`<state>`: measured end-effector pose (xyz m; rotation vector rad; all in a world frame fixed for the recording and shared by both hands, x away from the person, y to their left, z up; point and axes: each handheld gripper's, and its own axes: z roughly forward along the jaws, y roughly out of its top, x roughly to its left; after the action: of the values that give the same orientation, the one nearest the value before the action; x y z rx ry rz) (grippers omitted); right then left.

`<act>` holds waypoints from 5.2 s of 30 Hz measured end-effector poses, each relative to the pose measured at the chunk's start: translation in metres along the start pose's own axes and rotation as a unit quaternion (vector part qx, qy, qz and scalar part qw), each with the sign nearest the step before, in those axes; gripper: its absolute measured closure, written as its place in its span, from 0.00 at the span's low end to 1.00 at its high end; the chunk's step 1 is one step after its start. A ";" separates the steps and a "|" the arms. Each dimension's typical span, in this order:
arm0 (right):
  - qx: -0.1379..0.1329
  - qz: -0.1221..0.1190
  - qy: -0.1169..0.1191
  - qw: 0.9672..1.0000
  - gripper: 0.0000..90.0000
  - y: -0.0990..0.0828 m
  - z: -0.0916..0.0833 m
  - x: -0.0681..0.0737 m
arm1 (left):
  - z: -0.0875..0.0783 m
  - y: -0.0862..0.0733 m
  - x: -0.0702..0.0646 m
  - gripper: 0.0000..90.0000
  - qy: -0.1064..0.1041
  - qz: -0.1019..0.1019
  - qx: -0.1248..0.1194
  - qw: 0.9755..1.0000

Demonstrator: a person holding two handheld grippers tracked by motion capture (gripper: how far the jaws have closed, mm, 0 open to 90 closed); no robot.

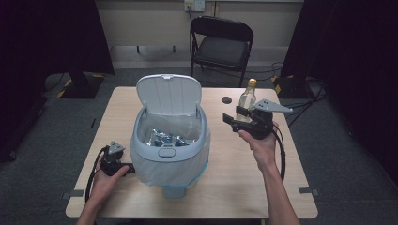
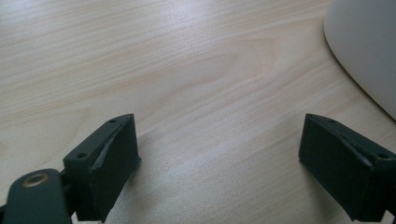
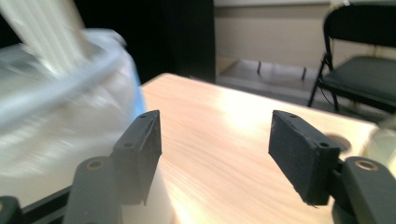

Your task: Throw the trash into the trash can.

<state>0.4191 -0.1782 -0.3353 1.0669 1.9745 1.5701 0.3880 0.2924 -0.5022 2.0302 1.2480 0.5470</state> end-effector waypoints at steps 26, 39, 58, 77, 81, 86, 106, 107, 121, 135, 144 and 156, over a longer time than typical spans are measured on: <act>0.103 0.034 -0.146 0.983 0.27 -0.045 0.057 -0.101 | 0.001 0.001 0.000 0.12 -0.004 -0.002 0.002 1.000; 0.121 0.033 -0.197 0.972 0.22 -0.044 0.090 -0.135 | 0.001 0.001 0.000 0.12 -0.002 -0.002 0.002 1.000; 0.131 0.035 -0.222 0.966 0.30 -0.035 0.109 -0.144 | 0.000 0.000 0.000 0.12 0.002 0.001 0.003 1.000; 0.139 0.015 -0.182 0.973 0.30 -0.048 0.076 -0.118 | 0.000 0.001 0.000 0.12 0.002 0.001 0.003 1.000; 0.146 0.011 -0.173 0.974 0.30 -0.049 0.071 -0.113 | 0.000 0.000 0.000 0.12 0.002 0.001 0.003 1.000; 0.145 0.006 -0.165 0.976 0.30 -0.053 0.065 -0.104 | 0.000 0.000 0.000 0.12 0.003 0.000 0.002 1.000; 0.148 -0.010 -0.140 0.979 0.30 -0.073 0.025 -0.056 | 0.000 0.000 -0.001 0.12 0.003 0.000 0.002 1.000; 0.147 -0.011 -0.140 0.979 0.30 -0.074 0.024 -0.054 | 0.000 0.000 -0.001 0.12 0.003 -0.001 0.002 1.000; 0.131 0.013 -0.139 0.981 0.18 -0.103 0.006 -0.039 | 0.000 0.000 -0.001 0.12 0.004 -0.001 0.002 1.000; 0.147 0.004 -0.158 0.976 0.20 -0.134 0.030 -0.050 | 0.000 0.001 -0.001 0.12 0.004 -0.001 0.003 1.000; 0.145 0.002 -0.168 0.975 0.26 -0.141 0.038 -0.048 | 0.000 0.001 -0.001 0.12 0.004 -0.001 0.003 1.000; 0.158 0.000 -0.160 0.974 0.31 -0.137 0.037 -0.050 | 0.000 0.001 -0.001 0.12 0.004 -0.001 0.003 1.000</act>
<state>0.4336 -0.2036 -0.4828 1.3459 2.0315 1.0206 0.3883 0.2915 -0.5021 2.0328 1.2565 0.5513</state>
